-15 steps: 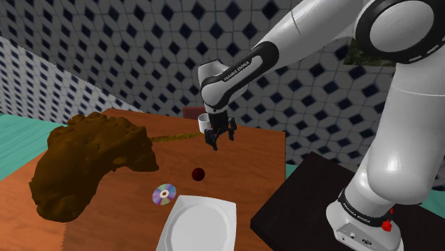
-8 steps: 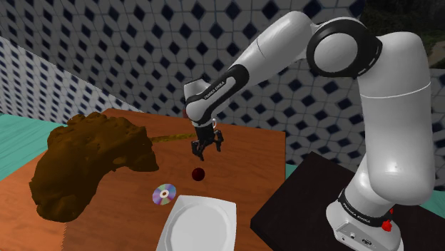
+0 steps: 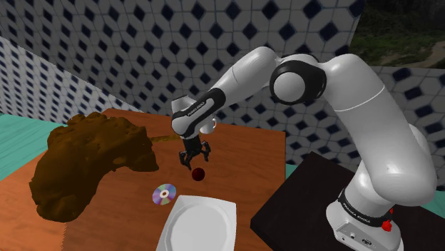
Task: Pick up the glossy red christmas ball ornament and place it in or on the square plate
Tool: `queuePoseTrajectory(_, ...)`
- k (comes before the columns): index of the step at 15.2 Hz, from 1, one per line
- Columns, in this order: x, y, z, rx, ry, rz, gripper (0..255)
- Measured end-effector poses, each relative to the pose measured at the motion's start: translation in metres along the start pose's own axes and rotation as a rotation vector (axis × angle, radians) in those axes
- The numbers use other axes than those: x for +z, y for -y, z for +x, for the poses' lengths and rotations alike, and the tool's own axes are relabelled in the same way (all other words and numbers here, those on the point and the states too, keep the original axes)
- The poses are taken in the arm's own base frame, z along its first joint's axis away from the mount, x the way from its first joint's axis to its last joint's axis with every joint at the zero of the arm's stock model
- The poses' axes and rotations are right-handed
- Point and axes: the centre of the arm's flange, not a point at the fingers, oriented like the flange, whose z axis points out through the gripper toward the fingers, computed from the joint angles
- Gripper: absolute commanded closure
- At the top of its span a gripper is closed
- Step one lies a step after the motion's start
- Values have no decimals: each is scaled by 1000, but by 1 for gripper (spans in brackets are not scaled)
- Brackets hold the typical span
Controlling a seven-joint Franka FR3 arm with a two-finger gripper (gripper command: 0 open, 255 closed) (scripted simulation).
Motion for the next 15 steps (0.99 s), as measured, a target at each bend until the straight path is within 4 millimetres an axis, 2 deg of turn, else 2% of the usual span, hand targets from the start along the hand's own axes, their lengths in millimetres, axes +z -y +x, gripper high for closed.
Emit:
queuePoseTrajectory(3,16,6,7,3,3,1,0)
queuePoseTrajectory(8,41,6,7,4,4,1,0)
queuePoseTrajectory(14,46,6,7,4,4,1,0)
queuePoseTrajectory(15,46,6,7,4,4,1,255)
